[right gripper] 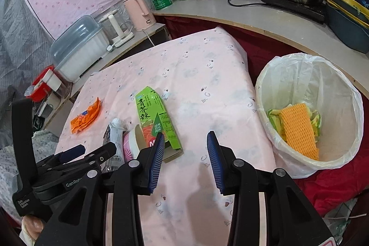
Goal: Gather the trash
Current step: 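Move both open tools back over the cartons and cup on the table, then grasp the green drink carton with the left tool while the right tool grasps the pink paper cup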
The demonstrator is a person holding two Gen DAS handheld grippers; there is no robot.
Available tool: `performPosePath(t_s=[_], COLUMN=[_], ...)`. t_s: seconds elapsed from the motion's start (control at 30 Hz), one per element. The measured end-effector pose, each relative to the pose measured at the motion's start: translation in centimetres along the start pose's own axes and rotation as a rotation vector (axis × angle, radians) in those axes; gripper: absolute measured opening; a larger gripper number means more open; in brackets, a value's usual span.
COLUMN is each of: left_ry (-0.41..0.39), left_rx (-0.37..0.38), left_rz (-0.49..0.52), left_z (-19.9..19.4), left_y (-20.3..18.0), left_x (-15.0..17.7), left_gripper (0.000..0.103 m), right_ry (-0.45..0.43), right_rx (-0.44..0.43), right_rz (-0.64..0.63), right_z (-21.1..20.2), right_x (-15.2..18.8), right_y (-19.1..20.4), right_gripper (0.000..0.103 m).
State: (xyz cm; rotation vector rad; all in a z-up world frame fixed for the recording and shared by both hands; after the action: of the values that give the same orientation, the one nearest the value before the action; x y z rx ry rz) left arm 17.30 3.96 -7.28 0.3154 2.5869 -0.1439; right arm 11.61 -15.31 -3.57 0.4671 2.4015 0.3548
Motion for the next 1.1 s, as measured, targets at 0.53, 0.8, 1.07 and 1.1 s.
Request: performPosePath(t_s=[0.53,0.8,1.07,1.1], left_ry=[0.119,0.093,0.039,0.035], left_rx=[0.127,0.165,0.102,0.090], left_rz=[-0.141,-0.140,-0.129,-0.128], left_z=[3.7,3.1,1.3,1.2], left_y=[2.6,3.1,5.5,5.8], left_x=[1.4,1.6,1.2,1.2], left_gripper=[0.082,0.079,0.076,0.076], right_ry=[0.080,0.117,0.152,0.154], right_rx=[-0.035,-0.062,-0.102,-0.104], right_rz=[-0.048,-0.076,-0.097,-0.100], right_z=[3.5,5.0,6.3,6.5], right_x=[2.1,3.0,3.8,3.8], right_y=[2.7,4.4,6.3,6.5], right_gripper=[0.038,0.038,0.038,0.038])
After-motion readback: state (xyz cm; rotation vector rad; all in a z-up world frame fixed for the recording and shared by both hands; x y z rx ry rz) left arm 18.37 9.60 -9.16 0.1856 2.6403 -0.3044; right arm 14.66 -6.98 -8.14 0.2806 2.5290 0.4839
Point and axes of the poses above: each gripper's, at about its wrist camera, not at the fingertips, and z roughly the way its jaws point, y to its left, x to its underside, the point moved 3 cm from there along z, roughly the way its jaws point, and after that the axes turned 6 degrees about z, right-handed, at the moved point
